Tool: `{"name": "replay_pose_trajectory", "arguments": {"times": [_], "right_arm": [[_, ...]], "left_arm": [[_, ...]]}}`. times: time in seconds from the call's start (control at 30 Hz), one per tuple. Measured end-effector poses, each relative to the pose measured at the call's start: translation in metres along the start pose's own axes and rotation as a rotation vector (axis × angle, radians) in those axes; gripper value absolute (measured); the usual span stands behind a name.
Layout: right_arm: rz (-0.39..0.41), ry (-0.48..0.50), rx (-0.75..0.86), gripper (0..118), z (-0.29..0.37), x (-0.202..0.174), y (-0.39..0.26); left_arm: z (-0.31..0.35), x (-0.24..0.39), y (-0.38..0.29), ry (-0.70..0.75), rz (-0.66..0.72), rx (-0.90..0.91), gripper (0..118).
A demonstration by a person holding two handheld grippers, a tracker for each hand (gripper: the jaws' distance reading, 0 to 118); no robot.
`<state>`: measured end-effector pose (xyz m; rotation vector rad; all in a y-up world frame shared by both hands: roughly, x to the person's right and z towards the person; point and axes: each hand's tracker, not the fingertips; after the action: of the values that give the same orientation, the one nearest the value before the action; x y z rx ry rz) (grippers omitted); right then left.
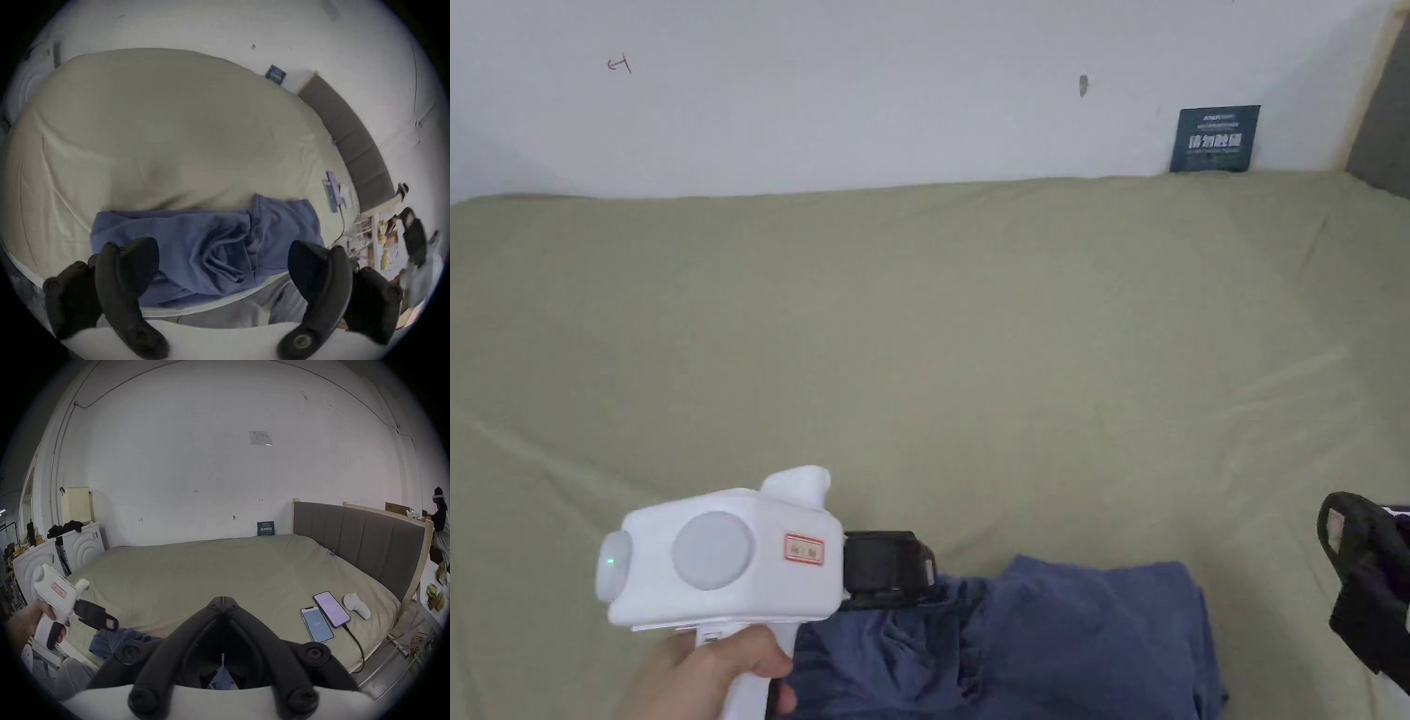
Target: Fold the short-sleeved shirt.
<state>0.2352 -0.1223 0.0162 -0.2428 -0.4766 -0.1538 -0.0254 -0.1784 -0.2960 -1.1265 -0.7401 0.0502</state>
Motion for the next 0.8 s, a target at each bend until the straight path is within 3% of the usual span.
{"name": "replay_pose_trajectory", "arguments": {"times": [0.03, 0.07, 0.1, 0.17, 0.27, 0.43, 0.5, 0.63, 0.8], "right_arm": [[-0.001, 0.003, -0.003, 2, -0.001, -0.001, -0.001], [0.0, 0.007, -0.006, 2, -0.002, -0.003, -0.001], [0.004, 0.012, -0.01, 2, -0.003, -0.005, -0.002], [0.008, 0.022, -0.02, 2, -0.005, -0.008, -0.004], [0.012, 0.033, -0.038, 2, -0.005, -0.011, -0.007], [0.019, 0.029, -0.058, 2, -0.003, -0.013, -0.01], [0.021, 0.026, -0.068, 2, -0.002, -0.012, -0.011], [0.029, 0.024, -0.082, 2, -0.002, -0.012, -0.013], [0.025, 0.039, -0.079, 2, -0.009, -0.019, -0.011]], "left_arm": [[0.005, -0.009, -0.001, -0.02, 0.032, 0.012, 91], [0.009, -0.019, -0.004, -0.035, 0.073, 0.029, 59], [0.006, -0.029, -0.003, -0.036, 0.085, 0.027, 0], [-0.008, -0.038, -0.006, -0.005, 0.098, 0.007, 0], [-0.043, -0.038, -0.018, -0.186, 0.152, -0.107, 0], [-0.109, -0.009, -0.048, -0.312, 0.167, -0.24, 0], [-0.122, 0.004, -0.057, -0.253, 0.122, -0.242, 0], [-0.107, 0.004, -0.047, -0.279, 0.114, -0.241, 0], [-0.013, -0.018, -0.023, -0.286, 0.021, -0.089, 0]]}}
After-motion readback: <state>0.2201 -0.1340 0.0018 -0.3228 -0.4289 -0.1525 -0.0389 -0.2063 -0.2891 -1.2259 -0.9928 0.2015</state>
